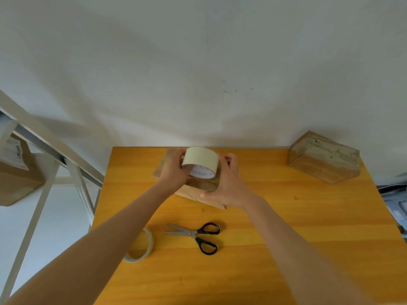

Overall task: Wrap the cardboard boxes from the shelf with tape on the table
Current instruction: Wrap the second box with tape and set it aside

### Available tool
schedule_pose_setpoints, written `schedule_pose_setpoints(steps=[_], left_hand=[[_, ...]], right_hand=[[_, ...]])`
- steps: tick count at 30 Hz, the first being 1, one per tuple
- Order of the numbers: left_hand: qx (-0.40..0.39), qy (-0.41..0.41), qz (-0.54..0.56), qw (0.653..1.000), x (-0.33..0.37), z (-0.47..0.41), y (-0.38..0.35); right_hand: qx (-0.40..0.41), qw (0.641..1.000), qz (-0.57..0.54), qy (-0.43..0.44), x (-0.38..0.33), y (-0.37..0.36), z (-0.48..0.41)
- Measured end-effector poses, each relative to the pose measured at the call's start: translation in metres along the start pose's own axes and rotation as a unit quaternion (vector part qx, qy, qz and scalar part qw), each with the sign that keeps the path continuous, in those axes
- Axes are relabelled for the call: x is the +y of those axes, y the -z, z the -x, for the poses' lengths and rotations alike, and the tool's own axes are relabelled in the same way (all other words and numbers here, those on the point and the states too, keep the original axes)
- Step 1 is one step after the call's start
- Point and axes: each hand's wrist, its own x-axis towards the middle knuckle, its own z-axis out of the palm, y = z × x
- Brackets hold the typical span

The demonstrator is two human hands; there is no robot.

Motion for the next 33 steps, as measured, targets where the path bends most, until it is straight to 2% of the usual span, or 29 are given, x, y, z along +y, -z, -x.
schedule_pose_setpoints(steps=[6, 11, 21, 30, 33], left_hand=[[-0.042, -0.047, -0.136, 0.989, -0.003, 0.008, -0.034], [-0.036, -0.034, -0.134, 0.99, -0.002, 0.017, -0.05], [-0.044, -0.094, -0.292, 0.951, 0.006, -0.005, -0.018], [-0.059, -0.118, -0.334, 0.933, 0.008, -0.007, -0.014], [-0.021, -0.116, -0.284, 0.952, 0.002, -0.005, -0.02]], right_hand=[[0.002, 0.999, 0.0, -0.037, 0.032, -0.015, 0.018], [0.026, 0.999, -0.035, -0.031, 0.05, -0.024, 0.027], [0.011, 1.0, 0.003, -0.015, 0.06, -0.011, 0.018], [0.009, 1.0, 0.009, -0.01, 0.061, -0.006, 0.013], [0.007, 1.0, 0.004, -0.018, 0.063, -0.009, 0.013]])
